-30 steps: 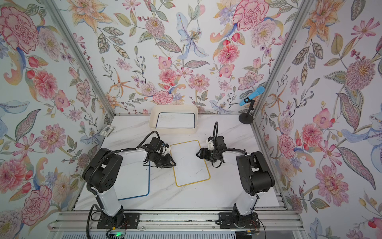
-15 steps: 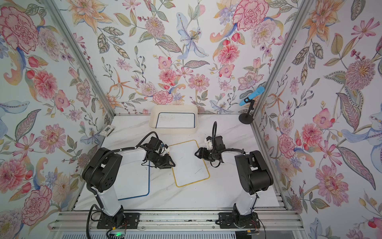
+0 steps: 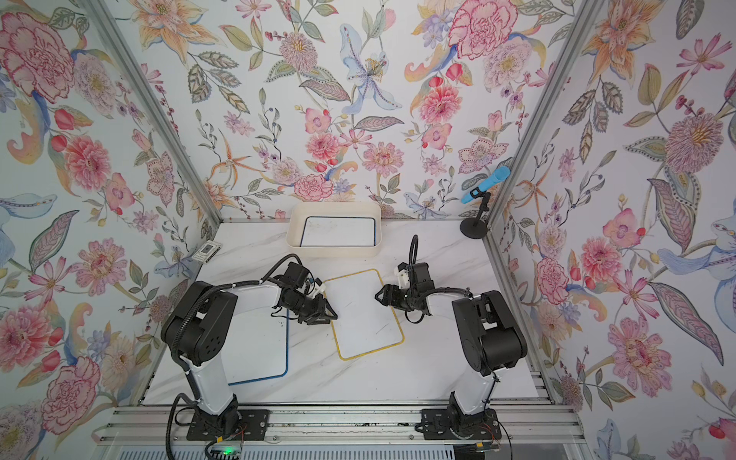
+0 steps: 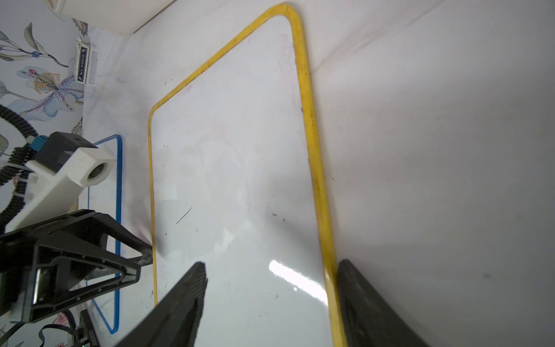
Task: Put the whiteboard into the storage box
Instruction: Pick up the whiteboard at the center of the board.
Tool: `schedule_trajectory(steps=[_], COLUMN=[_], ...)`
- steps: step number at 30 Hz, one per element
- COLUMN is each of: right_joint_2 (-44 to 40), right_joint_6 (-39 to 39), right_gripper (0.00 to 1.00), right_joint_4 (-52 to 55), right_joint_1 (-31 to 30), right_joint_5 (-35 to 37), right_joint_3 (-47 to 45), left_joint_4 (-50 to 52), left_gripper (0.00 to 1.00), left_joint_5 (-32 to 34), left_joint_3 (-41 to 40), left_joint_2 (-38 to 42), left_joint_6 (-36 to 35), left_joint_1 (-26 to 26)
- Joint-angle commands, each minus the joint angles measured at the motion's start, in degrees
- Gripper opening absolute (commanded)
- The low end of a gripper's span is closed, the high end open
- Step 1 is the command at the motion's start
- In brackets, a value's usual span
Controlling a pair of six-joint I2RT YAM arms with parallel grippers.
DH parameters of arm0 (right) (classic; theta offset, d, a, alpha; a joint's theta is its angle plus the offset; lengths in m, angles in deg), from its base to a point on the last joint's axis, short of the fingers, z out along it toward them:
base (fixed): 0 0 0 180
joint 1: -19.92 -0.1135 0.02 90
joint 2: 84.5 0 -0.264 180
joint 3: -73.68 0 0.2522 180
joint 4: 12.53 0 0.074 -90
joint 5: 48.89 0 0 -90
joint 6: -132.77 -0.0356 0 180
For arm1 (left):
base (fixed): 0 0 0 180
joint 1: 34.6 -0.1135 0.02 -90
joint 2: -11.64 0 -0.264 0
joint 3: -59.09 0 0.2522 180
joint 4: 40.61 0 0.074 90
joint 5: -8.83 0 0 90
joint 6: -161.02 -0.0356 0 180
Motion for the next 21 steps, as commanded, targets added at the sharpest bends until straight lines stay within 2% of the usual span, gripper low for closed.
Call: schedule_trajectory(steps=[1, 4, 8, 13, 21], right_joint_2=[6.08, 6.1, 5.8, 4.87, 5.46], right_joint_6=[-3.01, -3.48, -4.15, -4.51, -4.36], right_gripper=[0.71, 0.71, 0.71, 0.71, 0.71], right_joint_4=[12.13, 11.21, 10.51, 9.94, 9.69], right_joint_1=[-3.59, -3.71, -3.67, -3.57, -3.52], right_joint_5=[-2.49, -3.16, -3.35, -3.83, -4.01], right_joint_3=[-4.97, -5.41, -5.54, -6.11, -6.2], left_joint_4=[1.08, -1.05, 1.52, 0.88, 1.31], left_gripper=[0.39, 0.39, 0.39, 0.39, 0.39], left_joint_5=[7.27, 5.68, 7.92, 9.84, 11.56], left_joint_3=[-2.0, -1.33, 0.89, -0.48, -0.46], left_joint_2=[-4.64, -3.1, -3.38, -4.28, -6.66], left_joint_6=[3.31, 5.53, 4.58, 4.52, 3.34], left_joint_1=[0.81, 0.48, -0.28, -2.11, -2.28])
